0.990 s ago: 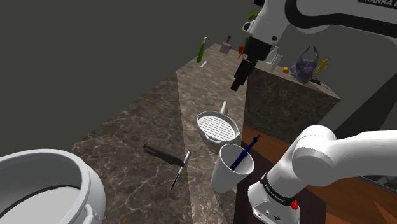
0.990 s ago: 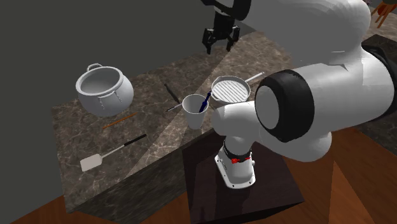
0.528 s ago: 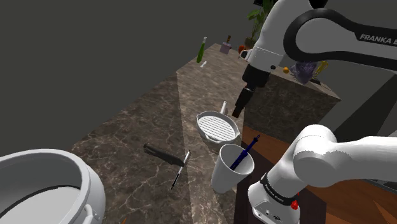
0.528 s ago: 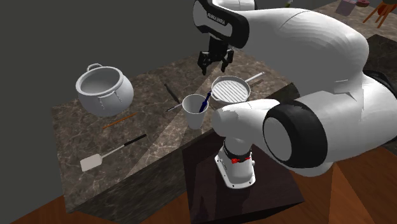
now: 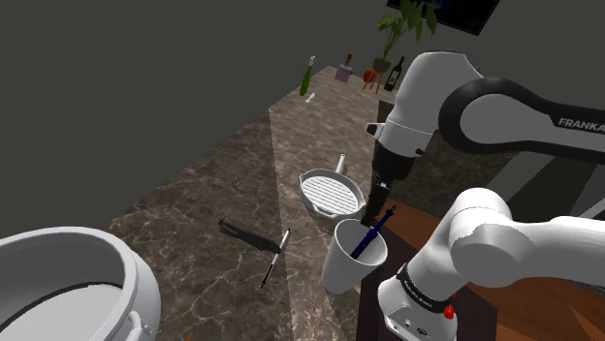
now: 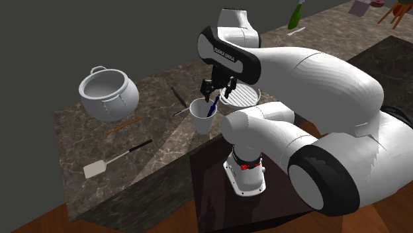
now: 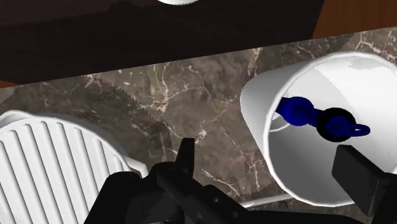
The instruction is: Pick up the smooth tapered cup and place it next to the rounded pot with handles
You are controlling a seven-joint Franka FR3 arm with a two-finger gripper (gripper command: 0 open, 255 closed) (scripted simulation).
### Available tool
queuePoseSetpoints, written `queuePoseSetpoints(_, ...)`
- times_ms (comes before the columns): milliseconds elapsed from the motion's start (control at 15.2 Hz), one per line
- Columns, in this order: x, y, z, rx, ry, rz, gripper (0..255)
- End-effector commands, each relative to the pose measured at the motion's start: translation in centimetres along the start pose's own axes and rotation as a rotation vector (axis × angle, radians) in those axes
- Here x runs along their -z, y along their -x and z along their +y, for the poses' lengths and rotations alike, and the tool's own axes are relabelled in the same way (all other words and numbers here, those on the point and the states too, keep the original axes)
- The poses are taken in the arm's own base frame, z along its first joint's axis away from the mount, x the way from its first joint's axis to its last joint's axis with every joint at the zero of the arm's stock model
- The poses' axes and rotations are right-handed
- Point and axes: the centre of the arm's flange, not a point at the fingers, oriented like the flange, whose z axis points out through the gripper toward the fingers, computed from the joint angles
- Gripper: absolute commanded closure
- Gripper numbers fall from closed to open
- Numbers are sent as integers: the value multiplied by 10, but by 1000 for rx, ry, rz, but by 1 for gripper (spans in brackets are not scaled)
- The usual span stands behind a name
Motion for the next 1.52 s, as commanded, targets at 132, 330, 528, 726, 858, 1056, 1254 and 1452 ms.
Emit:
queuePoseSetpoints(132,-24,5,-6,2,-6,-8,0)
queuePoseSetpoints(330,-40,5,-6,2,-6,-8,0)
queuePoseSetpoints(528,-48,5,-6,2,-6,-8,0)
queuePoseSetpoints(726,-48,5,-6,2,-6,-8,0)
queuePoseSetpoints(858,-48,5,-6,2,-6,-8,0)
queuePoseSetpoints(1056,-48,5,-6,2,-6,-8,255)
queuePoseSetpoints(1254,-48,5,-6,2,-6,-8,255)
queuePoseSetpoints(1452,-49,4,-6,2,-6,-8,255)
